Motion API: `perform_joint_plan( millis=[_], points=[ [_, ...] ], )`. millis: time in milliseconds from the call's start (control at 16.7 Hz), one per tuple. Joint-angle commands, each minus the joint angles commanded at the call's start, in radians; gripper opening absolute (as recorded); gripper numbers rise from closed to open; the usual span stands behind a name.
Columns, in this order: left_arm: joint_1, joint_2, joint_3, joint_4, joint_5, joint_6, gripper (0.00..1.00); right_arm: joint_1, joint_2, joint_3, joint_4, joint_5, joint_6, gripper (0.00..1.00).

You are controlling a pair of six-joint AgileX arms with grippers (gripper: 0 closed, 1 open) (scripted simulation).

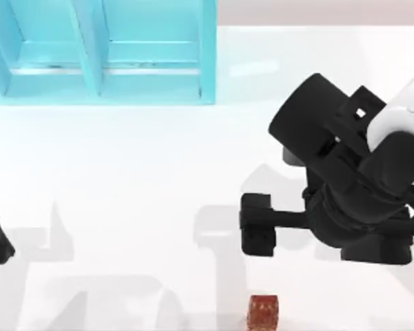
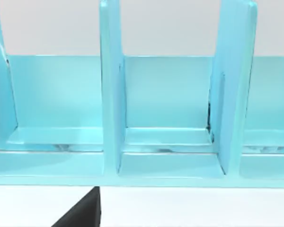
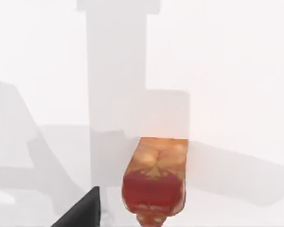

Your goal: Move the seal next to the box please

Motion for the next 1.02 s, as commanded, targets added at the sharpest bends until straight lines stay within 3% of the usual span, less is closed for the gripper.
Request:
perform_joint_plan(
  millis=[420,780,1020],
  points=[
    [0.0,0.0,0.0,0.0,0.0,0.0,1.0,0.157,0.228,0.198,-0.183,0.0,0.159,1.0],
    [0.0,0.0,0.0,0.0,0.0,0.0,1.0,0.153,0.231,0.182,-0.164,0.0,0.157,1.0],
    [0.0,0.0,0.0,0.0,0.0,0.0,1.0,0.155,0.281,0.083,-0.011,0.0,0.158,1.0]
  ],
)
